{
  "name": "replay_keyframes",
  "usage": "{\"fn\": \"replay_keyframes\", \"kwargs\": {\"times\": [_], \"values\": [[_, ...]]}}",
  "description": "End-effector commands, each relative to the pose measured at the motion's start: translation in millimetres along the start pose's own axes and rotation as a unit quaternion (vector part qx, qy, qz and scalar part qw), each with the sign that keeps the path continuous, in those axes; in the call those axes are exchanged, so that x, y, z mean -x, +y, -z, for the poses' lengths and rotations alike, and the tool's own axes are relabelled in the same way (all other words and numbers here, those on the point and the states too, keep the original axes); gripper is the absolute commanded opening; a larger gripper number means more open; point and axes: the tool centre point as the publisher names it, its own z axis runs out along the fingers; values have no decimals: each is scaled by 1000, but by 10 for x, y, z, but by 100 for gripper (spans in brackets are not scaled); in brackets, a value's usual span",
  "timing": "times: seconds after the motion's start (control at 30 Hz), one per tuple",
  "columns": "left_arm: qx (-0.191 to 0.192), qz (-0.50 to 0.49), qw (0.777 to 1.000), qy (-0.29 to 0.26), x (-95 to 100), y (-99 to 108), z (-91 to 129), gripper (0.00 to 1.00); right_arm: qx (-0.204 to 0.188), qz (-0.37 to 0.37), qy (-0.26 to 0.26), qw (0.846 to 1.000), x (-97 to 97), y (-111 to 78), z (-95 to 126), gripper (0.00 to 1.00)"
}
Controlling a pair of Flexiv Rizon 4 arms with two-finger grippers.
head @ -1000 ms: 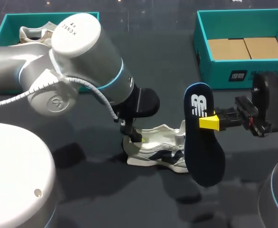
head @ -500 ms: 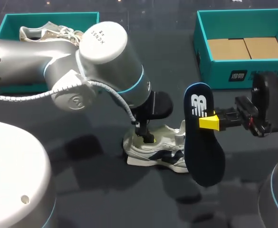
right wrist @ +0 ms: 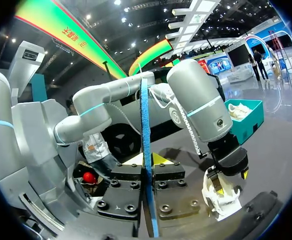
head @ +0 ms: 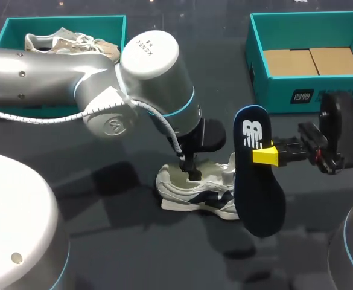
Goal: Take the shoe out of the shoebox, open the shoe tongue, remove and reinsert the insole, then place the shoe into the shoebox
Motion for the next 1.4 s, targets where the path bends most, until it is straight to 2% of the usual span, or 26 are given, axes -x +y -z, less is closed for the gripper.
{"fn": "replay_keyframes", "kwargs": {"times": [0.03, 0.13, 0.3, 0.4, 0.5, 0.6, 0.67, 0.7, 0.73, 0.77, 1.03, 1.2, 1.4], "values": [[1, -3, 1000, 10, 23, -41, -124, 82, 0, 0, -2, 1000, -11, -5, -10, 0], [4, -5, 1000, 16, 15, -59, -167, 76, 0, 0, -2, 1000, -11, -5, -10, 0], [8, -9, 1000, 22, -27, -82, -222, 79, 0, 0, -2, 1000, -11, -5, -10, 0], [9, -11, 1000, 23, -60, -101, -220, 70, 0, 0, -2, 1000, -11, -5, -10, 0], [11, -15, 1000, 23, -91, -115, -196, 49, 0, 0, -2, 1000, -11, -5, -10, 0], [14, -21, 999, 22, -116, -114, -164, 44, 0, 0, -2, 1000, -11, -5, -10, 0], [16, -23, 999, 21, -129, -114, -152, 34, 0, 0, -2, 1000, -11, -5, -10, 0], [18, -24, 999, 20, -134, -112, -147, 26, 0, 0, -2, 1000, -11, -5, -10, 0], [21, -24, 999, 20, -138, -111, -145, 4, 0, 0, -2, 1000, -11, -5, -10, 0], [22, -24, 999, 20, -144, -109, -143, 0, 0, 0, -2, 1000, -11, -5, -10, 0], [14, -52, 998, 32, -176, -65, -65, 0, 0, 0, -2, 1000, -11, -5, -10, 0], [-7, -121, 992, 45, -179, -47, 38, 0, 0, 0, -2, 1000, -11, -5, -10, 0], [-54, -206, 972, 103, -108, -65, 227, 0, 0, 0, -2, 1000, -11, -5, -10, 0]]}}
